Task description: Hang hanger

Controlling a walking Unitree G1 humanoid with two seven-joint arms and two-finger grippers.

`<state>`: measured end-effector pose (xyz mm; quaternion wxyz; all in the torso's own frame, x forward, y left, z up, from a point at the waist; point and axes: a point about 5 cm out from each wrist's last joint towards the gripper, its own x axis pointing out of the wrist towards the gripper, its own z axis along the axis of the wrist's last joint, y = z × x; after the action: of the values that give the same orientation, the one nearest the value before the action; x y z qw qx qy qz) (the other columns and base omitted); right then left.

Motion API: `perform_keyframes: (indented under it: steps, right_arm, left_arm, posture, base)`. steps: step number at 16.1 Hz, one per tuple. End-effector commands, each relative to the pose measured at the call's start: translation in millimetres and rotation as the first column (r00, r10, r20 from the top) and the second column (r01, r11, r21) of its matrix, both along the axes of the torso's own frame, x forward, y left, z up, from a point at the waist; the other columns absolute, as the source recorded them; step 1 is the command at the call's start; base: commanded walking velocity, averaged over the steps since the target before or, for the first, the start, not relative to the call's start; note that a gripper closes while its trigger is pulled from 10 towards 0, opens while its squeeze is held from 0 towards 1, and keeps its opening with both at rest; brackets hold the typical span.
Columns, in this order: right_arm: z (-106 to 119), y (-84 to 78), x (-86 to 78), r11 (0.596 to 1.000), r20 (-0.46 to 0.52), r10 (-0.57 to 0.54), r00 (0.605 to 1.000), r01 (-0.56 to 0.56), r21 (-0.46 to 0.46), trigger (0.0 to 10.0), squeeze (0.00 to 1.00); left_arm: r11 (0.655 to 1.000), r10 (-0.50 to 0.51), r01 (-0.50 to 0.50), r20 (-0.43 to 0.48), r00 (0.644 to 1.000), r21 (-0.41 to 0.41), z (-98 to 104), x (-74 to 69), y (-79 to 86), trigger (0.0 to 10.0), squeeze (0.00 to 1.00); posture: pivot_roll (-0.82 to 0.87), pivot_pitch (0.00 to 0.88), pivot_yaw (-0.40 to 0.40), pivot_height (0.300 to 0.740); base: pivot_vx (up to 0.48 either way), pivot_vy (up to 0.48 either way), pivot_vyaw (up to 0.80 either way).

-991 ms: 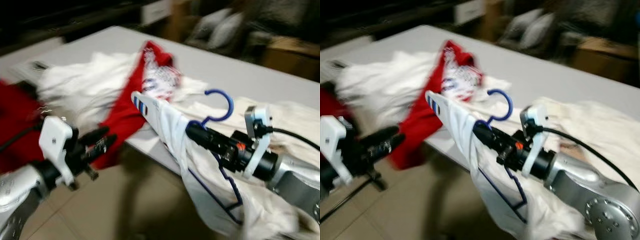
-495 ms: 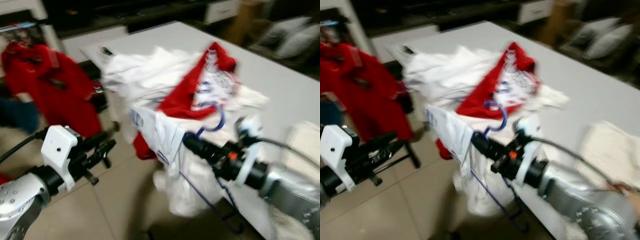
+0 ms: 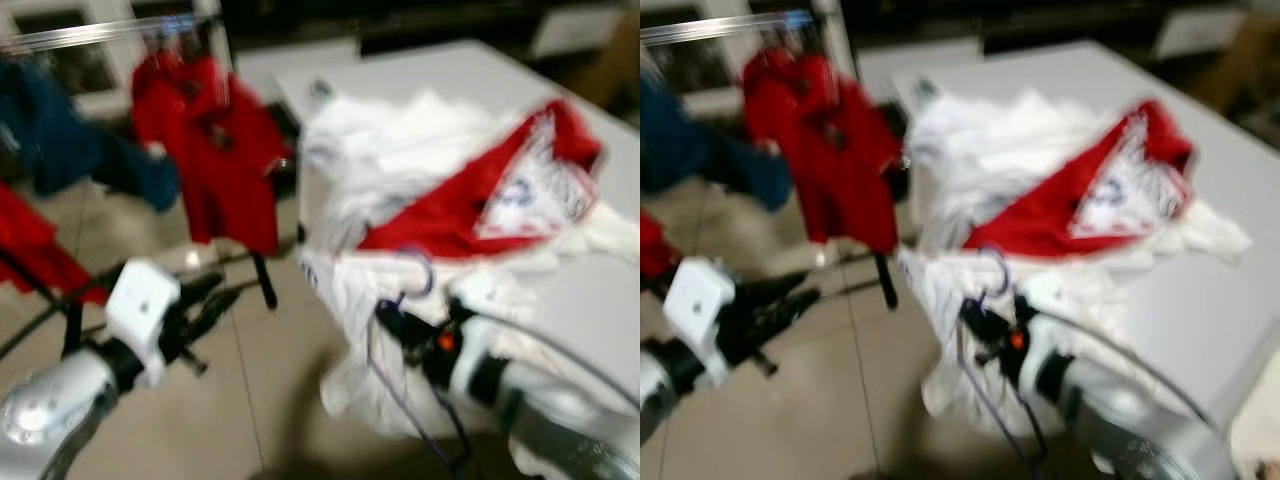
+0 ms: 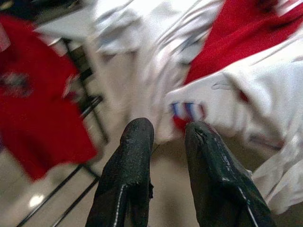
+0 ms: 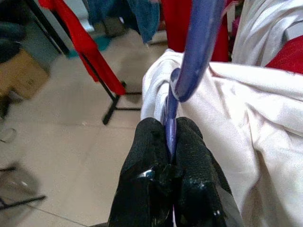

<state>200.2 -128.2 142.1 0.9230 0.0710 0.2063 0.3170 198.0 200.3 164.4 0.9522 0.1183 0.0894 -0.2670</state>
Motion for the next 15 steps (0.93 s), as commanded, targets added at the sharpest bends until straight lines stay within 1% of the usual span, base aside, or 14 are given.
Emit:
perform_keyframes:
  steps: [1,3,5,6,7,8,9,10,12,13,14,15]
  right_arm:
    - [-6,-5.8,0.9,0.997,0.009,-0.04,0.999,0.041,-0.058,10.0,0.0]
    - [-26,-10.7,-1.1,0.988,-0.027,-0.084,0.996,0.08,-0.134,10.0,0.0]
    - [-34,-10.5,-2.5,0.984,-0.045,-0.09,0.995,0.082,-0.159,10.0,0.0]
    - [-38,-10.7,-2.9,0.986,-0.068,-0.112,0.991,0.102,-0.134,10.0,0.0]
    - [-42,-11.1,-3.6,0.986,-0.084,-0.12,0.989,0.109,-0.124,10.0,0.0]
    - [-43,-11.1,-4.0,0.987,-0.079,-0.116,0.99,0.107,-0.119,10.0,0.0]
    - [-40,-12.7,-1.4,0.989,-0.057,-0.128,0.99,0.122,-0.087,10.0,0.0]
    - [-36,-15.3,1.8,0.988,-0.028,-0.151,0.988,0.15,-0.043,10.0,0.0]
    - [-31,-19.4,4.5,0.983,-0.012,-0.183,0.983,0.184,0.023,10.0,0.0]
    - [-28,-20.8,5.4,0.981,0.004,-0.184,0.983,0.184,0.062,10.0,0.0]
    - [-22,-20.8,7.1,0.976,0.036,-0.186,0.982,0.18,0.122,10.0,0.0]
    - [-18,-19.8,7.6,0.975,0.061,-0.174,0.983,0.164,0.15,10.0,0.0]
  left_arm:
    - [1.0,0.003,-0.003,0.012,1.0,0.002,1,-0.4,-0.7,10.0,0.0]
    - [1.0,0.021,-0.021,0.004,1.0,0.008,-4,-0.9,-1.4,10.0,0.0]
    - [1.0,0.019,-0.019,0.0,1.0,0.021,-9,-0.5,-8.5,10.0,0.0]
    - [1.0,0.014,-0.014,0.001,1.0,0.021,-12,1.0,-13.7,10.0,0.0]
    - [1.0,0.025,-0.025,0.008,1.0,0.015,-14,5.6,-18.2,10.0,0.0]
    - [0.999,0.039,-0.039,0.014,0.999,0.004,-15,8.8,-20.4,10.0,0.0]
    - [0.999,0.048,-0.048,0.023,0.999,0.018,-17,10.4,-19.2,10.0,0.0]
    - [0.999,0.044,-0.044,0.014,0.999,0.022,-19,10.1,-17.9,10.0,0.0]
    - [0.998,0.057,-0.057,0.005,0.998,0.016,-19,10.5,-14.0,10.0,0.0]
    - [0.997,0.072,-0.072,0.02,0.997,0.014,-17,13.4,-11.8,10.0,0.0]
    - [0.996,0.077,-0.079,0.05,0.996,0.036,-15,17.1,-11.6,10.0,0.0]
    - [0.997,0.07,-0.073,0.073,0.995,0.038,-13,18.5,-12.4,10.0,0.0]
  posture:
    - [0.12,0.062,0.012,0.74]
    - [0.12,0.059,0.002,0.74]
    - [0.12,0.058,-0.007,0.74]
    - [0.13,0.057,-0.011,0.74]
    - [0.12,0.055,-0.012,0.74]
    - [0.12,0.053,-0.009,0.74]
    - [0.12,0.051,-0.008,0.74]
    - [0.12,0.049,-0.008,0.74]
    - [0.12,0.042,-0.006,0.74]
    - [0.12,0.043,-0.005,0.74]
    - [0.12,0.043,-0.006,0.74]
    - [0.12,0.041,-0.007,0.74]
  base:
    - [0.0,0.0,0.8]
    - [0.0,0.0,0.8]
    - [0.0,0.0,0.8]
    - [0.0,0.0,0.0]
    - [0.0,0.0,0.0]
    - [0.0,0.0,0.0]
    - [0.0,0.0,0.0]
    - [0.0,0.0,0.0]
    - [0.0,0.0,0.0]
    - [0.0,0.0,0.0]
    - [0.0,0.0,0.0]
    - [0.0,0.0,0.0]
